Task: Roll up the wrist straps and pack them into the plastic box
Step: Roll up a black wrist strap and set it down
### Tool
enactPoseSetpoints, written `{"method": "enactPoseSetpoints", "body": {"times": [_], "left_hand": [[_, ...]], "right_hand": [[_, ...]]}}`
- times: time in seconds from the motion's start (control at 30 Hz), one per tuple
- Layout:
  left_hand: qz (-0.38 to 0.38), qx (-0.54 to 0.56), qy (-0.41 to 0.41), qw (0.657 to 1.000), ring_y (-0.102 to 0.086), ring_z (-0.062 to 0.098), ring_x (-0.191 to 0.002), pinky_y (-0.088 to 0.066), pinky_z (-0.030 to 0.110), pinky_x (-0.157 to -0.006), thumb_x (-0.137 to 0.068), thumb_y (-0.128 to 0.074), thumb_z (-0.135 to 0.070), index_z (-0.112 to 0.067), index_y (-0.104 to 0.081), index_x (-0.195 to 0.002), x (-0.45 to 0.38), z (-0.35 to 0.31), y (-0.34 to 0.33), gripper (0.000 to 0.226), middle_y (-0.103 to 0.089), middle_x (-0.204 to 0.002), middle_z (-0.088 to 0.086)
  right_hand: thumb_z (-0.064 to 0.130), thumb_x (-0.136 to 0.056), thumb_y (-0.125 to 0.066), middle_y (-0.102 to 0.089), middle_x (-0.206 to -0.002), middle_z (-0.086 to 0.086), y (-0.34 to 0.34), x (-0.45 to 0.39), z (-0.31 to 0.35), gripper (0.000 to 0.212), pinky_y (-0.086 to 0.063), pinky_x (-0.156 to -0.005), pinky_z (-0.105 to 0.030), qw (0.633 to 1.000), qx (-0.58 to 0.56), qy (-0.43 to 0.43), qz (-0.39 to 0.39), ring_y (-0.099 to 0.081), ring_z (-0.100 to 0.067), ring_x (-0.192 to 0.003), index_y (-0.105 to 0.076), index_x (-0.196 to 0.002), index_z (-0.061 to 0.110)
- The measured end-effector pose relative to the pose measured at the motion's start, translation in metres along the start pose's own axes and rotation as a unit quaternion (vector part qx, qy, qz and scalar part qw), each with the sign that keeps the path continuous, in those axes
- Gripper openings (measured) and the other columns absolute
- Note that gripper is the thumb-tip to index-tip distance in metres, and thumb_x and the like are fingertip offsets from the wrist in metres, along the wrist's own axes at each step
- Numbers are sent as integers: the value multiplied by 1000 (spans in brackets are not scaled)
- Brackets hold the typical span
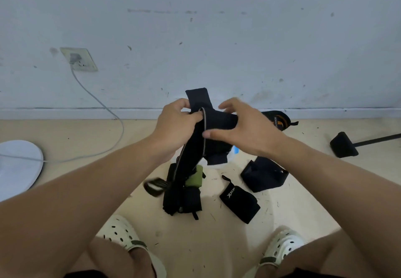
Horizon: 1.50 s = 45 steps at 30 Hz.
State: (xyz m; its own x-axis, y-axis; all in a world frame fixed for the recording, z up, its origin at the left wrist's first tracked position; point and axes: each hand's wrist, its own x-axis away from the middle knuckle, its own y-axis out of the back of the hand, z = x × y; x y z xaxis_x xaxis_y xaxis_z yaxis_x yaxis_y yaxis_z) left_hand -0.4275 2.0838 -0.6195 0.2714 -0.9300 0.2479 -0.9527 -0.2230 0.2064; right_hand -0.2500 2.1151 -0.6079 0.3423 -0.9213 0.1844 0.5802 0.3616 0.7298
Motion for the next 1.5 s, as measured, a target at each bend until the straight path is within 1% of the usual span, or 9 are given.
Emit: {"method": "enactPoseSetpoints", "body": {"times": [0.3, 0.47, 0.6, 0.83, 1.0, 1.17, 1.23, 1.37, 1.5], "left_hand": [[9, -10, -19, 1000, -78, 18, -78, -60, 32, -70, -97, -71, -25, -23, -72, -103, 1, 0, -1, 7, -80, -84, 0], [-24, -10, -16, 1000, -76, 14, -82, -57, 24, -68, -100, -69, -25, -25, -70, -105, -4, 5, 3, 5, -79, -93, -3], [-50, -7, 0, 999, -76, 15, -83, -59, 23, -68, -100, -70, -24, -24, -70, -102, -13, 9, 12, 3, -78, -91, -3], [-46, -52, 6, 998, -75, 21, -88, -60, 37, -80, -97, -72, -26, -26, -72, -100, -20, 16, 11, 3, -78, -95, 0], [-47, -67, 13, 997, -73, 20, -84, -53, 30, -69, -98, -69, -25, -25, -70, -100, -21, 15, 10, 3, -77, -94, 1], [-44, -85, 18, 995, -73, 21, -91, -58, 34, -81, -97, -69, -22, -24, -71, -104, -19, 16, 7, 8, -76, -98, 0], [-32, -85, 21, 996, -73, 21, -92, -57, 32, -80, -98, -69, -21, -23, -71, -107, -17, 15, 5, 9, -76, -101, 1], [8, -73, 25, 997, -74, 19, -90, -56, 31, -80, -100, -68, -23, -18, -72, -104, -12, 12, 0, 8, -78, -100, 1], [8, -102, 14, 995, -49, 15, -63, -38, 30, -65, -106, -55, -30, -8, -56, -80, -7, 8, -4, 35, -54, -67, -3]], "right_hand": [[37, -80, -78, -59, -118, 4, -10, -2, 6, 53, -58, -83, -35, 1000, -11, -5, 7, -66, -12, -95, -50, -123, 27], [8, -81, -86, -64, -113, 4, 9, -7, 2, 60, -63, -70, -29, 975, -196, -93, 37, -73, -14, -84, -56, -130, 25], [-12, -86, -71, -75, -103, 0, 34, -7, -4, 54, -64, -64, -31, 921, -361, -112, 98, -77, -16, -76, -66, -130, 19], [13, -102, -59, -71, -92, -5, 44, 2, -3, 24, -59, -67, -28, 880, -451, -68, 129, -67, -20, -81, -74, -120, 18], [48, -89, -61, -69, -103, -6, 47, 7, -5, 41, -50, -79, -36, 891, -417, -22, 179, -63, -21, -89, -75, -114, 19], [15, -81, -86, -75, -100, 9, 54, 10, -10, 51, -56, -73, -24, 878, -413, 70, 231, -73, -19, -96, -66, -127, 24], [5, -79, -84, -75, -95, 16, 50, 12, -9, 51, -55, -75, -23, 903, -376, 78, 192, -73, -16, -95, -67, -123, 25], [20, -89, -76, -74, -84, 3, 47, 9, -7, 9, -52, -69, -26, 927, -373, 21, 24, -70, -13, -73, -69, -95, 19], [32, -89, -79, -57, -76, 1, 50, 7, -13, 10, -51, -65, -20, 948, -311, -1, -73, -56, -9, -65, -75, -82, 27]]}}
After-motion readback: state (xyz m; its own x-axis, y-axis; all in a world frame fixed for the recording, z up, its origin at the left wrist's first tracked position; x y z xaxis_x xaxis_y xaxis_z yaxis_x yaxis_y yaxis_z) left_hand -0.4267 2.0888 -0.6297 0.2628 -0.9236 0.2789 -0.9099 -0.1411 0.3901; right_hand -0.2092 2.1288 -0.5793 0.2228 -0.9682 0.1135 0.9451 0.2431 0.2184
